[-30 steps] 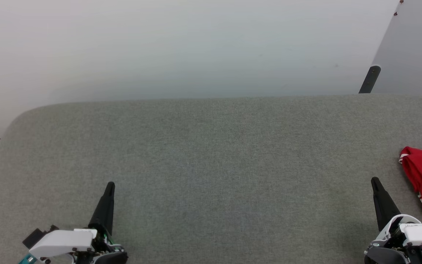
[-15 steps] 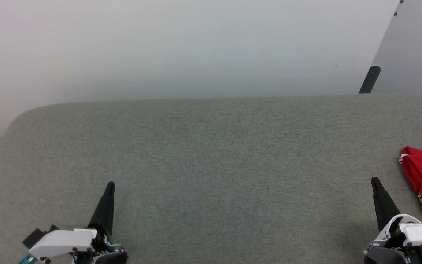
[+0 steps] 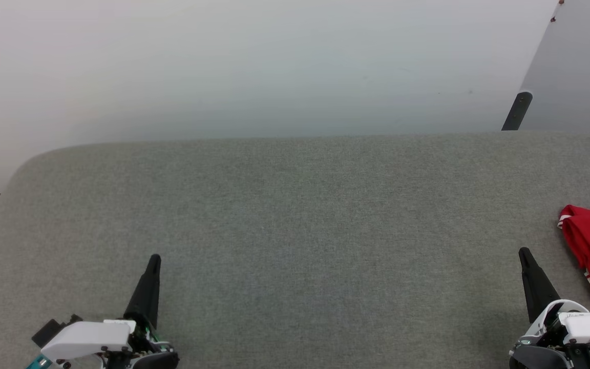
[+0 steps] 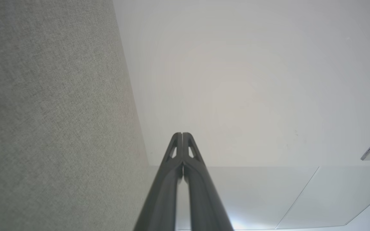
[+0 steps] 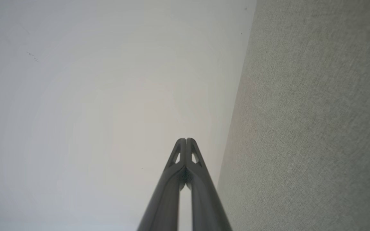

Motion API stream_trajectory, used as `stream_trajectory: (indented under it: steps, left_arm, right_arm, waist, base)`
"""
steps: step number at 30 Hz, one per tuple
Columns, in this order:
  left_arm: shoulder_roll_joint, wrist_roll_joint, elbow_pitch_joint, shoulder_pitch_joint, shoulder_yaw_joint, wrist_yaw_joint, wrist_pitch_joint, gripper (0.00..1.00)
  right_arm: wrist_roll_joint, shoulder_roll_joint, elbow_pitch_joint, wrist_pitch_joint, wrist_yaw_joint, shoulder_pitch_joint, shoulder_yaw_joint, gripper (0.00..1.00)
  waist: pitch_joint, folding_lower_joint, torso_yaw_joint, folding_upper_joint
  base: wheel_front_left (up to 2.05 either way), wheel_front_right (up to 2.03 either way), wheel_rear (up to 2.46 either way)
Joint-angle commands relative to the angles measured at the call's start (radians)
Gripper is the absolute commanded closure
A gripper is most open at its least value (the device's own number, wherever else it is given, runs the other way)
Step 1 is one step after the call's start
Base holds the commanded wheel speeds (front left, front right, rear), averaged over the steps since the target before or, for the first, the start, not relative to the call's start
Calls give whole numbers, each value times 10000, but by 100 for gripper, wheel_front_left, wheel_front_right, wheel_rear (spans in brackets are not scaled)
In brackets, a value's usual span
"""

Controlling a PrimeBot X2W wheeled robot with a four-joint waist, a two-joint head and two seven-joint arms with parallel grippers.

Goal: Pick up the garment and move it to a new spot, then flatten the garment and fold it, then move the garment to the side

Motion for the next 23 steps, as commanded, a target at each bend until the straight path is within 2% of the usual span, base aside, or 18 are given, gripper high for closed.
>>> stream_trajectory:
  steps: [1,23]
  left_arm:
    - [-17,27,11,-100,33,-28,25,100]
    - [-26,50,11,-102,48,-28,34,100]
  right_arm:
    - [43,29,-1,-1,4,-38,3,100]
    - [45,29,-2,-3,4,-38,5,100]
  waist:
    - [0,0,0,0]
    - [0,0,0,0]
  base:
    - [0,0,0]
    - [0,0,0]
